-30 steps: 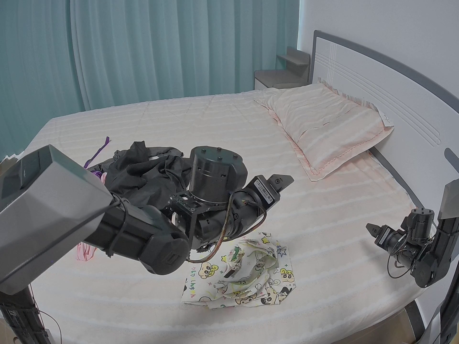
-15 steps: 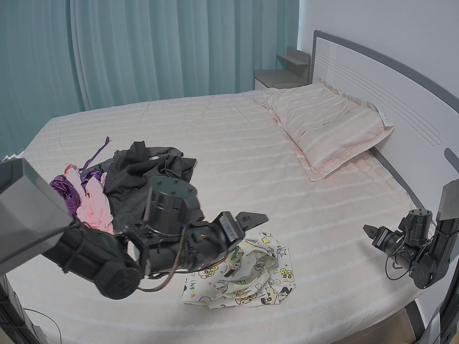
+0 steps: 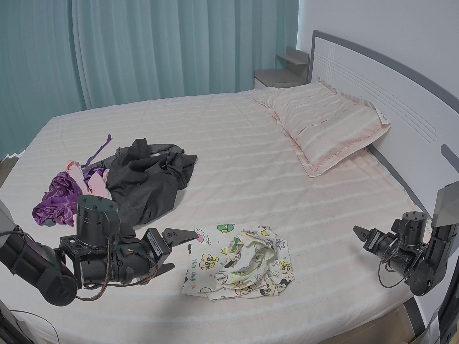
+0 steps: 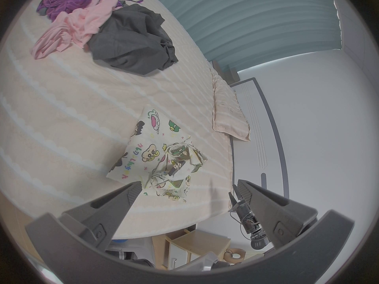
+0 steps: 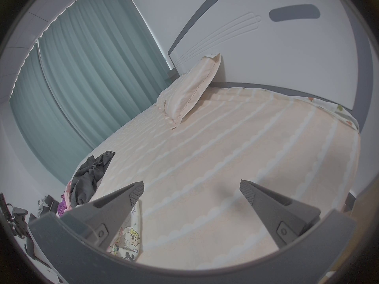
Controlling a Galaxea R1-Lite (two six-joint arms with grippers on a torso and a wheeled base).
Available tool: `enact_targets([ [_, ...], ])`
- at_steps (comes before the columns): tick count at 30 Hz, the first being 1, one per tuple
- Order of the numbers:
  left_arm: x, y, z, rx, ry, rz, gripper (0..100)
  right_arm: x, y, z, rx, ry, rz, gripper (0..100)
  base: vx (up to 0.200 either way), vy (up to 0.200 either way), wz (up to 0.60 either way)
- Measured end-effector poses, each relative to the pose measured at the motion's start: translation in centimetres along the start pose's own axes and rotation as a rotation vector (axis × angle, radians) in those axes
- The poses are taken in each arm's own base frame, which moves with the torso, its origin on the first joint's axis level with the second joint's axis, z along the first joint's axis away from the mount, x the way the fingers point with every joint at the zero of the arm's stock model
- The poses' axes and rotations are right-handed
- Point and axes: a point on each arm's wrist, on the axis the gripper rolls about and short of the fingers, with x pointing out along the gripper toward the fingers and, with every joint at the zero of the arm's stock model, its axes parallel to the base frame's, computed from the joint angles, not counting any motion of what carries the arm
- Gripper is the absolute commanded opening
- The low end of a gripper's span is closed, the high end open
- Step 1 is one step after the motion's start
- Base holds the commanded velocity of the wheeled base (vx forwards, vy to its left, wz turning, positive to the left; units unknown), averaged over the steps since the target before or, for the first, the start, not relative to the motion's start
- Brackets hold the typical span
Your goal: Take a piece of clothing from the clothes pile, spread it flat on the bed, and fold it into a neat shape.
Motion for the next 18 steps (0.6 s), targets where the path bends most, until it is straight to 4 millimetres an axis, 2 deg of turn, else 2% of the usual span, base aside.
enact_targets([
  [10,-0.2,0.3,0.6,-0.03,-0.017,-0.002,100,0.0,0.5,-0.4,-0.009,0.003,0.001,100,0.0,0.0,0.0],
  [14,-0.2,0.8,1.2,-0.043,-0.005,-0.021,100,-0.1,0.6,-0.5,-0.012,0.007,0.005,100,0.0,0.2,0.0],
  [18,-0.5,1.7,3.0,-0.064,-0.017,-0.088,100,-0.1,0.6,-0.6,-0.013,0.006,0.005,100,0.0,0.2,0.0],
])
